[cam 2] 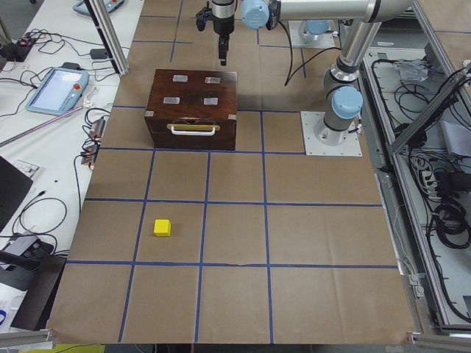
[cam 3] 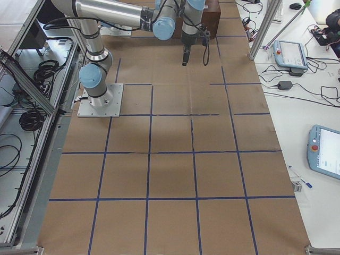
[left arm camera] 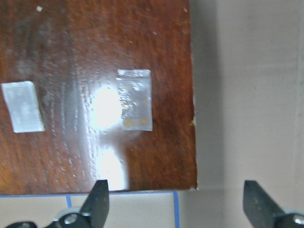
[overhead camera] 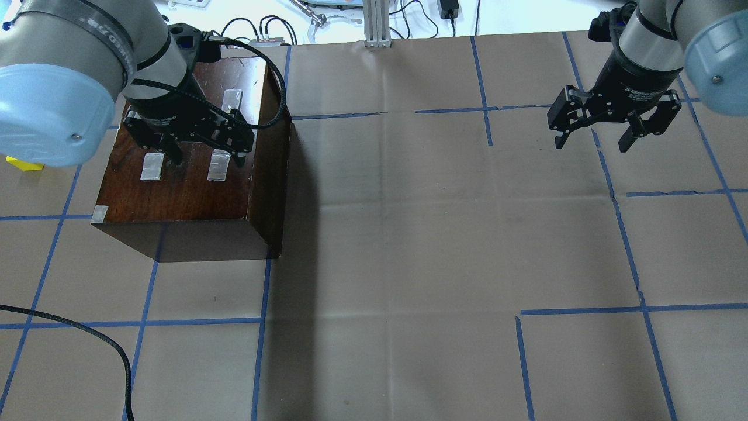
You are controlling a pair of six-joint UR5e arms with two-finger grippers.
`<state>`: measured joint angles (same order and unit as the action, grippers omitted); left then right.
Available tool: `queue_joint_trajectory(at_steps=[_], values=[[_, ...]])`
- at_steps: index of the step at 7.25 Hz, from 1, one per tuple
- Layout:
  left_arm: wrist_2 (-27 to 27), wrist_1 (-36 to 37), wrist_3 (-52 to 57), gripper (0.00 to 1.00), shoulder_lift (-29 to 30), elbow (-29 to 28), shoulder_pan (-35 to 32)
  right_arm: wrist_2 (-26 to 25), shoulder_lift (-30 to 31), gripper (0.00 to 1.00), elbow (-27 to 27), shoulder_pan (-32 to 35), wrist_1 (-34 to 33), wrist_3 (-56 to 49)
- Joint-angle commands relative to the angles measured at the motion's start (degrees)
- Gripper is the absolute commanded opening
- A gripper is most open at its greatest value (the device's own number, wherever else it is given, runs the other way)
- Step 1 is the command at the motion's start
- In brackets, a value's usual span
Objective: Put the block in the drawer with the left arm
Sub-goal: 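Move the left gripper down beside the cabinet to the drawer handle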
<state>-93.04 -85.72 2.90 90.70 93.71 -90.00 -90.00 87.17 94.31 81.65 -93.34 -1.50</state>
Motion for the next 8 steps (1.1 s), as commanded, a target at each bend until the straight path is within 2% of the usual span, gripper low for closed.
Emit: queue_joint_trajectory(at_steps=[1,4,6,7,8], values=[[-0.21,0.55,8.11,0.99,-0.17,-0.02,7.26,0.0,0.01,1.0,0.0,0.0,0.0,0.0],[0.14,0.64,19.65,0.99,-0.09,0.33,18.33,0.0,-0.07,1.0,0.0,0.0,0.0,0.0],[2.67,0.64,28.87,0.99,4.72,-0.54,28.26,0.0,0.01,1.0,0.0,0.0,0.0,0.0],[6.43,0.64,30.74,0.99,8.23,-2.2,31.52,0.0,0.01,1.0,0.0,0.0,0.0,0.0],[7.34,0.64,30.85,0.99,11.92,-4.39,33.12,0.0,-0.07,1.0,0.0,0.0,0.0,0.0]])
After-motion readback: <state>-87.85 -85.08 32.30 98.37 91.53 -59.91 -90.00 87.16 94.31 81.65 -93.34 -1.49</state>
